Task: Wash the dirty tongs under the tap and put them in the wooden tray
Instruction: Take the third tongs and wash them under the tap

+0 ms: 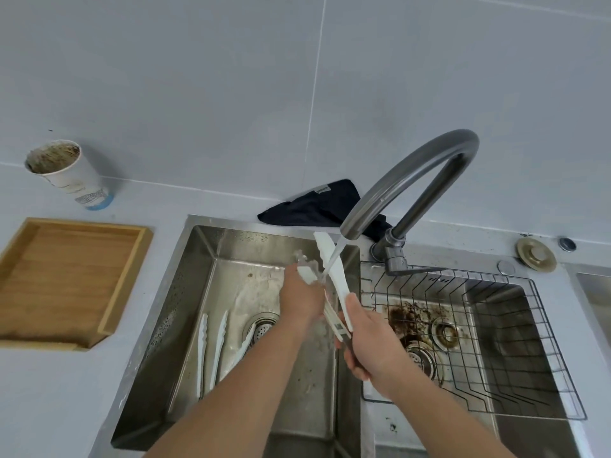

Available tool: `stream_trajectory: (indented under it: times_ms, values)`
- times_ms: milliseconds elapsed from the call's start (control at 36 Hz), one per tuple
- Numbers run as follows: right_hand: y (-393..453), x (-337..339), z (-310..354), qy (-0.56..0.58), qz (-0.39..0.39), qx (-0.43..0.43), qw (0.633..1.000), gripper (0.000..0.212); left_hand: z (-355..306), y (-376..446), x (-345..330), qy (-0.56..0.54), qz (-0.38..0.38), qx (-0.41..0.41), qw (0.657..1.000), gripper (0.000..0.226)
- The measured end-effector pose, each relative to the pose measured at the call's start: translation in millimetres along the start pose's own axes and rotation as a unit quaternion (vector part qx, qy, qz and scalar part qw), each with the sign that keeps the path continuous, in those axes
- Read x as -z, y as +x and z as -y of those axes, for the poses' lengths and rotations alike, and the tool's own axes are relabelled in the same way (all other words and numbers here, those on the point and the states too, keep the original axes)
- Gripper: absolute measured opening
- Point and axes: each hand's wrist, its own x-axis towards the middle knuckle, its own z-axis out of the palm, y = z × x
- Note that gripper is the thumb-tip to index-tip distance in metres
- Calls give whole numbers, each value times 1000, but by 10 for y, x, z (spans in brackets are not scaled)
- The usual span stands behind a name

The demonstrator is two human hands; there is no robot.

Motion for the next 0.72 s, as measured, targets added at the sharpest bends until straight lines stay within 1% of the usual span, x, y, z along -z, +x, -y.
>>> stream_trajectory:
  times_ms: [139,250,306,361,417,444,472,528,639,694,722]
  values:
    - [-2,43,-46,32,1,-18,999,71,-83,64,65,5,1,16,1000,36]
    - [-47,128,15,58,16,-60,996,60,-134,82,132,-30,6,31,999,32]
    - [-20,178,42,67,-1,-66,996,57,-143,76,160,-49,15,31,998,29]
    - [4,230,70,73,-46,-47,995,47,-143,87,181,-73,15,31,997,26]
    - [36,272,60,64,-81,11,995,32,-159,98,198,-92,21,35,995,29]
    - [42,284,54,51,-86,45,994,29,-177,101,202,-92,27,34,995,33]
    - [48,291,38,33,-86,76,993,32,-198,95,205,-86,37,30,995,38]
    - [53,294,10,-5,-90,118,989,45,-245,66,204,-66,63,10,996,51]
    - [53,308,-24,-78,-88,145,983,77,-305,-12,222,-48,113,-31,992,75]
    - [50,302,-10,-87,-79,138,983,80,-268,-34,248,-62,143,-50,986,87]
    - [49,304,4,-86,-77,129,985,77,-232,-45,261,-61,156,-60,984,94]
